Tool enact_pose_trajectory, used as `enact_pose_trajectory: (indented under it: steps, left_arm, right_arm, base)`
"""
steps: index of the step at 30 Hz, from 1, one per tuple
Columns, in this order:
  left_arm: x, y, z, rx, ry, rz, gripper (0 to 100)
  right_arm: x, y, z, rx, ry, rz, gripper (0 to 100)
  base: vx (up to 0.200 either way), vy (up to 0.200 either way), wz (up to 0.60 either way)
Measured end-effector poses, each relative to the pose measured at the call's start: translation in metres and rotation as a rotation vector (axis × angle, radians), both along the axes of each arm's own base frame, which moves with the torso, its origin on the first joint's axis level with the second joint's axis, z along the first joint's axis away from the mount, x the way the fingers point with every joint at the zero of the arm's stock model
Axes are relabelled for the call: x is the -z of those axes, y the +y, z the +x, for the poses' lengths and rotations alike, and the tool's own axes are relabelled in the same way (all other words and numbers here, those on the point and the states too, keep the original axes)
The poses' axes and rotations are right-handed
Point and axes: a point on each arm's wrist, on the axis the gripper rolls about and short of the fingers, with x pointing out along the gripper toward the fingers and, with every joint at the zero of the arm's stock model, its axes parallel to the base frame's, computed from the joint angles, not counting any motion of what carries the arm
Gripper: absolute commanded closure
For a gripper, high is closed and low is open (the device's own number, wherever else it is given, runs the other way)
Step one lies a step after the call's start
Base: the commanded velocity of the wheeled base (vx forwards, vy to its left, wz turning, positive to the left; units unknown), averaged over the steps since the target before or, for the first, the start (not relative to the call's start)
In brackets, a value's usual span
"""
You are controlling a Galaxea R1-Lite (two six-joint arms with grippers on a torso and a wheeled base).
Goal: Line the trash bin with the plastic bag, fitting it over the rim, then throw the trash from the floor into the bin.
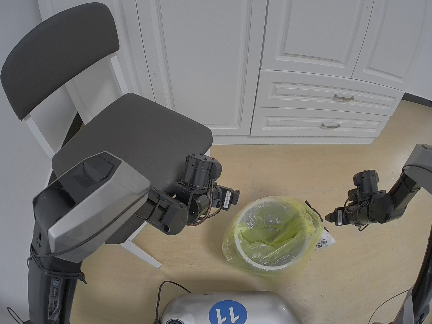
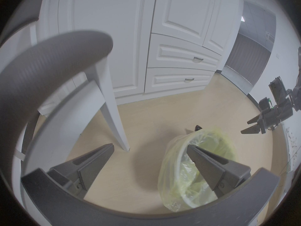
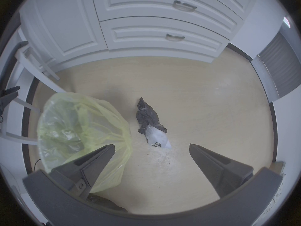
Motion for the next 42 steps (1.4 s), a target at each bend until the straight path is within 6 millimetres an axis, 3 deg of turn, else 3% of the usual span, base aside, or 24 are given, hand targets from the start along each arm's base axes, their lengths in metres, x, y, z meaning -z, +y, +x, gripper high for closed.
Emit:
enact_pose_trajectory:
  steps: [9,16,17,28,29,36,42]
  left_arm:
    - [-0.010,0.011,-0.037,0.027,-0.033,-0.025,0]
    - [-0.013,0.023,-0.069,0.049,-0.059,-0.048,0]
    - [-0.015,0.024,-0.073,0.053,-0.065,-0.053,0]
    - [-0.029,0.044,-0.121,0.094,-0.142,-0.116,0]
    - [-0.030,0.046,-0.125,0.096,-0.148,-0.121,0]
    - [-0.034,0.061,-0.147,0.106,-0.191,-0.156,0]
    - [-0.036,0.068,-0.158,0.114,-0.227,-0.185,0]
  right_arm:
    - [-0.040,0.008,-0.030,-0.076,-0.074,-0.015,0]
    - [-0.053,0.037,-0.046,-0.175,-0.142,-0.007,0]
    - [-0.053,0.043,-0.049,-0.194,-0.149,-0.004,100]
    - [-0.044,0.086,-0.057,-0.296,-0.184,0.053,100]
    - [-0.042,0.089,-0.057,-0.301,-0.191,0.059,0]
    - [-0.025,0.117,-0.048,-0.313,-0.259,0.152,0]
    - [0.002,0.138,-0.040,-0.309,-0.249,0.207,0]
  base:
    - [0.000,0.000,0.00]
    - [0.000,0.000,0.00]
    - [0.000,0.000,0.00]
    - [0.000,0.000,0.00]
    - [0.000,0.000,0.00]
    - [0.000,0.000,0.00]
    - [0.000,0.000,0.00]
